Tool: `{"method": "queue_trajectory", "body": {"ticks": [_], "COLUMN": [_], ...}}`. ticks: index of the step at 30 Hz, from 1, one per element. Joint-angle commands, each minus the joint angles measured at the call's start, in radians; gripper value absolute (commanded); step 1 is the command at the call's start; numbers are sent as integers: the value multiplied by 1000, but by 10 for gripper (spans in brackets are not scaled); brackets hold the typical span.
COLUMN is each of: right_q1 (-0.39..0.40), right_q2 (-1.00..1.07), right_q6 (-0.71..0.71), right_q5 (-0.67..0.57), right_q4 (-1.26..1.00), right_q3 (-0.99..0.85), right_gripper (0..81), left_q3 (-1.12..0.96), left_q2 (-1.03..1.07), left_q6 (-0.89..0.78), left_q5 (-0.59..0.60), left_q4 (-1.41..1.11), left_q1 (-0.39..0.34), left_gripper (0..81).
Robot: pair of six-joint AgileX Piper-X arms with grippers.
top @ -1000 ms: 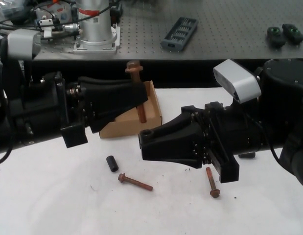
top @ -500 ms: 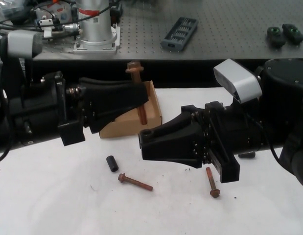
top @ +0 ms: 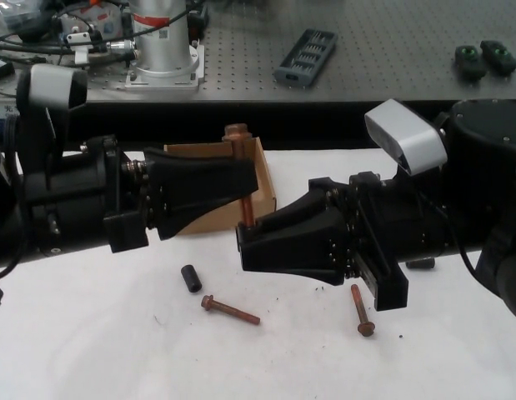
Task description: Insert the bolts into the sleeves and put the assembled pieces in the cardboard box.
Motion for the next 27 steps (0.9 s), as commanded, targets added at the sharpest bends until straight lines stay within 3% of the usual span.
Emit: {"method": "queue_trajectory", "body": {"ticks": [1,7,12,21,25,27], "right_q1": [2,2,2,2,2,2], "right_q2": [-2,-2,-2,-2,-2,-2], "right_q6": [8,8,8,8,8,8], "right_q5": [1,4,4,4,4,20], "right_q4": [-26,-26,-26,-26,-26,-26], "right_q3": [-4,-4,-4,-6,-6,-6], "right_gripper": [40,40,40,40,40,40], "left_q3": [-8,-8,-5,44,43,43], "left_q2": [-1,-1,-1,-1,-1,-1], "left_q6": [-31,-44,-35,112,193,235], "left_q5": [9,11,79,63,4,1], "left_q4": [-7,-7,-5,3,-12,-14], "left_q1": [-14,-15,-15,-15,-15,-15], "left_gripper": [6,6,6,6,4,59]}}
